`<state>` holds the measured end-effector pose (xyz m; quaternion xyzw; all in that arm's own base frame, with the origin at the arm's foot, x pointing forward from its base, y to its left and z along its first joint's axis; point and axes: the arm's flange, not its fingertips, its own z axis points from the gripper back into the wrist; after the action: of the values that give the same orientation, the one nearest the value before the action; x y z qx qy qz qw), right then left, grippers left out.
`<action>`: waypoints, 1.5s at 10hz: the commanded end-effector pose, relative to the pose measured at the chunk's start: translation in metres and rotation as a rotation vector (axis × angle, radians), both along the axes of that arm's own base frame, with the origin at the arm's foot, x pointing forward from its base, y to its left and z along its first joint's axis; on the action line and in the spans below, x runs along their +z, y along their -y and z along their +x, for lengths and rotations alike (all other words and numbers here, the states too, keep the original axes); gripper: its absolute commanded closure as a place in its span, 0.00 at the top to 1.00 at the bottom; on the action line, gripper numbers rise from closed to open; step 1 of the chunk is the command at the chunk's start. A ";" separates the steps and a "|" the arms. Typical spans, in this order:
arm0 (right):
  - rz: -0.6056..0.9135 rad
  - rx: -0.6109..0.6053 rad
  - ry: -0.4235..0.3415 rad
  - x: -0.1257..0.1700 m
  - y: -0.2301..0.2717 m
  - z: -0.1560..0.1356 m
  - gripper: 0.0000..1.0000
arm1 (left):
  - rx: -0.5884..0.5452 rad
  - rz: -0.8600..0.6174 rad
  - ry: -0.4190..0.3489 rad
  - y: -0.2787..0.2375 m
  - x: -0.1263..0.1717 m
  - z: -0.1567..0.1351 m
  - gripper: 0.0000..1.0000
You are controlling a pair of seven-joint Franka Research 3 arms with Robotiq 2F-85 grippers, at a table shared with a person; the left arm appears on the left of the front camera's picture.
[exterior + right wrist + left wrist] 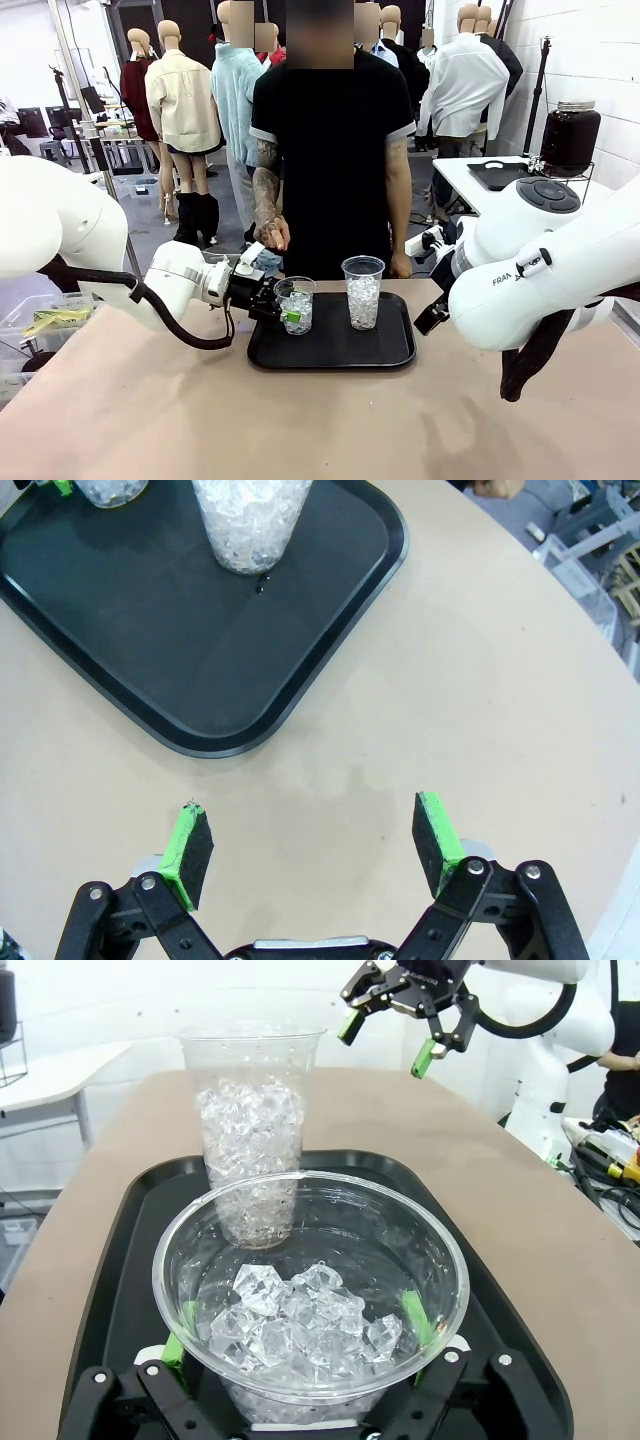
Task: Pour the drink into the iced cup.
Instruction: Pick up the iced cup indicated by the human and present it to them.
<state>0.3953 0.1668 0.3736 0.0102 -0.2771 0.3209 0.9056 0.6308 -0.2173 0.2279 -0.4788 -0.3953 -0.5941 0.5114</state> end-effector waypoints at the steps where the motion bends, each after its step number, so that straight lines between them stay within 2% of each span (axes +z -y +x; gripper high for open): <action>1: 0.001 0.000 -0.001 0.000 0.000 0.000 1.00 | -0.008 -0.025 0.026 0.001 0.000 0.004 0.96; 2: 0.001 0.000 -0.001 0.000 0.000 0.000 1.00 | -0.012 -0.018 0.021 0.001 0.000 0.003 0.76; 10: 0.001 0.000 -0.001 0.000 0.000 0.000 1.00 | -0.015 -0.018 0.031 -0.002 0.005 -0.003 0.76; 15: 0.001 0.000 -0.001 0.000 0.000 0.000 1.00 | 0.008 -0.030 0.079 -0.016 0.040 -0.023 0.76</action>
<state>0.3953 0.1668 0.3736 0.0102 -0.2771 0.3209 0.9056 0.6249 -0.2087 0.2590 -0.4648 -0.4050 -0.6042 0.5049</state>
